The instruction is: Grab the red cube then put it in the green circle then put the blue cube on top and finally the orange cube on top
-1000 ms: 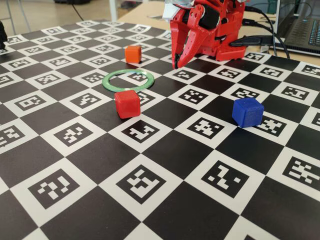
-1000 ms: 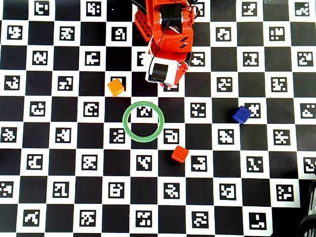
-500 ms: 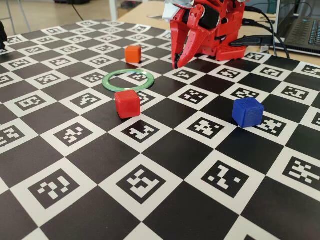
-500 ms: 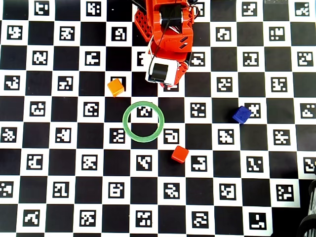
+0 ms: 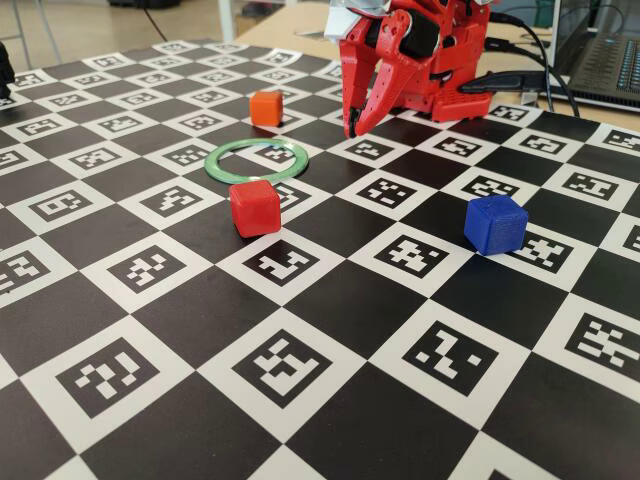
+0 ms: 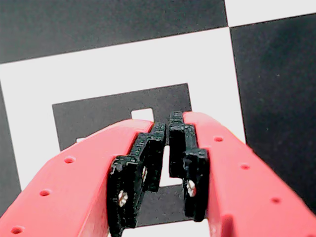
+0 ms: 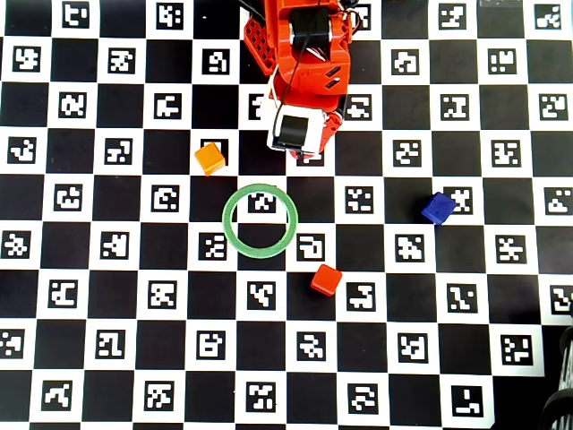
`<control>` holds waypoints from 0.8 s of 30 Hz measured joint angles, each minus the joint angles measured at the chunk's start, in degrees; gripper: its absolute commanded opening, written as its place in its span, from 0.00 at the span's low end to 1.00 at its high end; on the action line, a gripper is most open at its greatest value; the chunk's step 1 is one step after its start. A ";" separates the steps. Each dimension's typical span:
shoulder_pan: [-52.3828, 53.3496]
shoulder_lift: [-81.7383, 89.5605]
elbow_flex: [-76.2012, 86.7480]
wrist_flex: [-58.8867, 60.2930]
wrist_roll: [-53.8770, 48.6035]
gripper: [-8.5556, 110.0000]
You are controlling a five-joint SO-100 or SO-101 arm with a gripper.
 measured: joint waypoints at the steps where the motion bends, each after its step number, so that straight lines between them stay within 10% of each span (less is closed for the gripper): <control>1: 0.09 0.00 0.00 -0.18 0.00 0.03; 24: -2.37 -47.29 -48.25 10.28 27.16 0.03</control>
